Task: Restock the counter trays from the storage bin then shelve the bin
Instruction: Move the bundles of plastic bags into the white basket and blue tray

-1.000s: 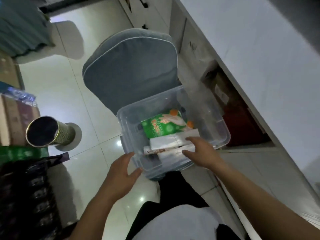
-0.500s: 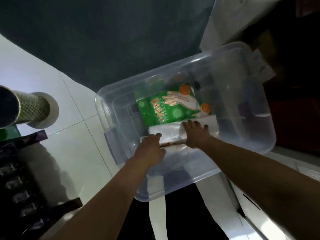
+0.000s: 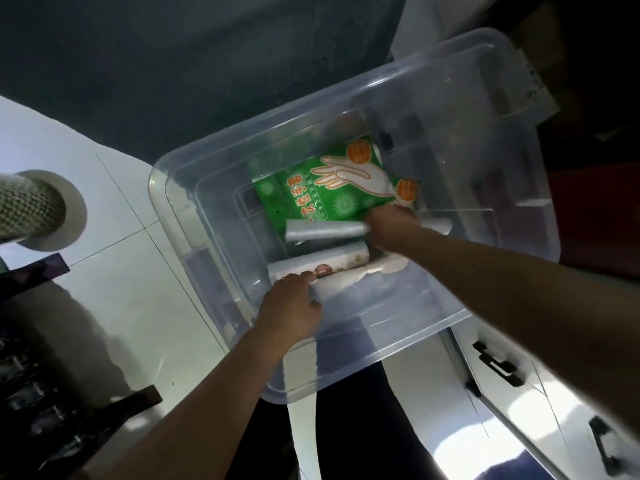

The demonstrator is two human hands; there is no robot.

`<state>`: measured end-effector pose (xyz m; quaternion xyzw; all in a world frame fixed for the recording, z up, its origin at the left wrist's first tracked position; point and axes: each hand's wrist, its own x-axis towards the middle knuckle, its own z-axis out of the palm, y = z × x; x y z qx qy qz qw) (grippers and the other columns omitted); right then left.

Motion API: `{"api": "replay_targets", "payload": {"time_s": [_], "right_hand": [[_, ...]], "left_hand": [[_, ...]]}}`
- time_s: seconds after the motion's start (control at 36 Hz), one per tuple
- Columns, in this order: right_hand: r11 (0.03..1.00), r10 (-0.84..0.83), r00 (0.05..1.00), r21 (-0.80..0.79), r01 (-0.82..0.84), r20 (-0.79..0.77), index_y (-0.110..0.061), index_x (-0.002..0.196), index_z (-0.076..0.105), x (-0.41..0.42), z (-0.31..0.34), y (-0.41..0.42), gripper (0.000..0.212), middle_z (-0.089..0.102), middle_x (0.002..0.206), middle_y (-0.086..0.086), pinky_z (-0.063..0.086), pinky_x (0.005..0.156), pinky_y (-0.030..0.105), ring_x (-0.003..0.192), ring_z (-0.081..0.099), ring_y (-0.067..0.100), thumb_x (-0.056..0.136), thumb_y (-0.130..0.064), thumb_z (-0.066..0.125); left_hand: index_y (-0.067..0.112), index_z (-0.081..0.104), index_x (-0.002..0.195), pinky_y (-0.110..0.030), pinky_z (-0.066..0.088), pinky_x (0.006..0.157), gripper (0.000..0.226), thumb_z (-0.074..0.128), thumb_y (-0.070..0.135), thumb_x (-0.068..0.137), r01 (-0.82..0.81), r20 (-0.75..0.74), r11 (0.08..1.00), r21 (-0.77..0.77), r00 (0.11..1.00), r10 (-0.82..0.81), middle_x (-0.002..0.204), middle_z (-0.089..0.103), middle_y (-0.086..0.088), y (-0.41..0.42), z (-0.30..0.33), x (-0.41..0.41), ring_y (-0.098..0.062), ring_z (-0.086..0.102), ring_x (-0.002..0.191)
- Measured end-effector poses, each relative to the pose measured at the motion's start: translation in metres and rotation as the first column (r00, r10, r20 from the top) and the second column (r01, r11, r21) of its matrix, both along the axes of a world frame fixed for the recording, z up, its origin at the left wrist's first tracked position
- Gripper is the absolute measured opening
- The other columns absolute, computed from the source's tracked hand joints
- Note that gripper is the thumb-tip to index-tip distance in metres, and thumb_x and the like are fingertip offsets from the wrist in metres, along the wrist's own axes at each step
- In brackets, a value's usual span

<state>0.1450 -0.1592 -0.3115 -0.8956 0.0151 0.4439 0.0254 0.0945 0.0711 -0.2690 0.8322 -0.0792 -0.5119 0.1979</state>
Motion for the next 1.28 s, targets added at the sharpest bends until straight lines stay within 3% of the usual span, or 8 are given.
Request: {"api": "replay_targets", "payload": {"time_s": [0.19, 0.44, 0.58, 0.89, 0.97, 1.06, 1.19, 1.28], "right_hand": [[0.93, -0.352, 0.923, 0.169, 0.326, 0.156, -0.008, 0.105, 0.069, 0.021, 0.053, -0.036, 0.026, 0.065, 0.084, 0.014, 0.044, 0.067, 0.03, 0.075, 0.062, 0.03, 0.086, -0.026, 0.066], [0.785, -0.607, 0.732, 0.377, 0.491, 0.311, -0.019, 0.089, 0.066, -0.012, 0.084, -0.071, 0.018, 0.067, 0.073, 0.005, 0.054, 0.068, 0.042, 0.078, 0.066, 0.033, 0.074, -0.026, 0.06], [0.707, -0.682, 0.691, 0.454, 0.542, 0.238, -0.032, 0.118, 0.063, -0.016, 0.084, -0.077, 0.047, 0.076, 0.101, 0.003, 0.054, 0.083, 0.045, 0.1, 0.069, 0.026, 0.071, -0.03, 0.058], [0.7, -0.701, 0.622, 0.504, 0.506, 0.349, -0.011, 0.088, 0.071, -0.016, 0.137, -0.105, 0.01, 0.07, 0.079, 0.011, 0.05, 0.07, 0.03, 0.075, 0.063, 0.018, 0.081, -0.013, 0.066], [0.568, -0.815, 0.492, 0.595, 0.569, 0.307, -0.012, 0.09, 0.072, -0.023, 0.159, -0.113, 0.012, 0.066, 0.078, 0.004, 0.041, 0.061, 0.009, 0.067, 0.054, 0.001, 0.081, -0.005, 0.069], [0.292, -0.955, 0.241, 0.705, 0.646, 0.175, -0.021, 0.088, 0.071, -0.03, 0.177, -0.119, 0.02, 0.067, 0.077, 0.0, 0.046, 0.065, 0.016, 0.07, 0.058, 0.004, 0.08, -0.003, 0.072], [-0.235, -0.97, -0.109, 0.728, 0.644, -0.216, -0.008, 0.109, 0.07, -0.043, 0.193, -0.119, 0.031, 0.076, 0.086, 0.002, 0.051, 0.06, 0.022, 0.072, 0.07, 0.017, 0.08, 0.002, 0.068], [-0.34, -0.937, -0.17, 0.676, 0.654, -0.306, -0.008, 0.112, 0.068, -0.055, 0.199, -0.112, 0.034, 0.075, 0.093, 0.004, 0.051, 0.061, 0.024, 0.072, 0.07, 0.016, 0.079, 0.001, 0.069]], "left_hand": [[0.021, 0.052, 0.136, -0.04, 0.045, 0.099, 0.05, 0.059, 0.026, 0.086, -0.005, 0.018, 1.0, 0.01, 1.0, 0.005, 0.13, 0.058, -0.011, -0.019, -0.008, 0.007, -0.029, 0.054, 0.12], [0.016, 0.048, 0.135, -0.043, 0.046, 0.095, 0.053, 0.063, 0.031, 0.086, 0.184, 0.099, 0.982, 0.029, 0.978, -0.186, 0.126, 0.057, -0.011, -0.059, -0.02, 0.003, -0.031, 0.053, 0.115], [0.015, 0.047, 0.135, -0.043, 0.044, 0.097, 0.052, 0.062, 0.03, 0.087, 0.311, 0.118, 0.944, 0.106, 0.939, -0.323, 0.128, 0.054, -0.011, -0.071, -0.029, 0.006, -0.03, 0.052, 0.118], [0.013, 0.059, 0.125, -0.037, 0.048, 0.092, 0.031, 0.046, 0.008, 0.097, 0.485, 0.166, 0.849, 0.21, 0.838, -0.519, 0.124, 0.064, -0.007, -0.113, -0.043, 0.008, -0.026, 0.061, 0.116], [0.013, 0.062, 0.126, -0.035, 0.049, 0.096, 0.032, 0.055, 0.014, 0.094, 0.306, 0.081, 0.936, 0.175, 0.943, -0.323, 0.126, 0.065, -0.01, -0.107, -0.043, 0.019, -0.028, 0.061, 0.117], [0.005, 0.064, 0.126, -0.031, 0.049, 0.092, 0.037, 0.064, 0.008, 0.089, 0.001, -0.099, 0.998, 0.069, 0.995, 0.006, 0.124, 0.067, -0.016, -0.095, -0.037, 0.036, -0.029, 0.063, 0.112], [0.0, 0.068, 0.117, -0.016, 0.048, 0.051, 0.031, 0.066, -0.004, 0.086, -0.428, -0.384, 0.903, 0.015, 0.832, 0.401, 0.071, 0.073, -0.001, -0.073, -0.008, 0.062, -0.006, 0.066, 0.056], [0.002, 0.066, 0.121, -0.027, 0.053, 0.064, 0.035, 0.061, -0.007, 0.088, -0.532, -0.499, 0.847, 0.016, 0.729, 0.468, 0.095, 0.07, -0.014, -0.066, 0.007, 0.076, -0.022, 0.065, 0.076]]}}
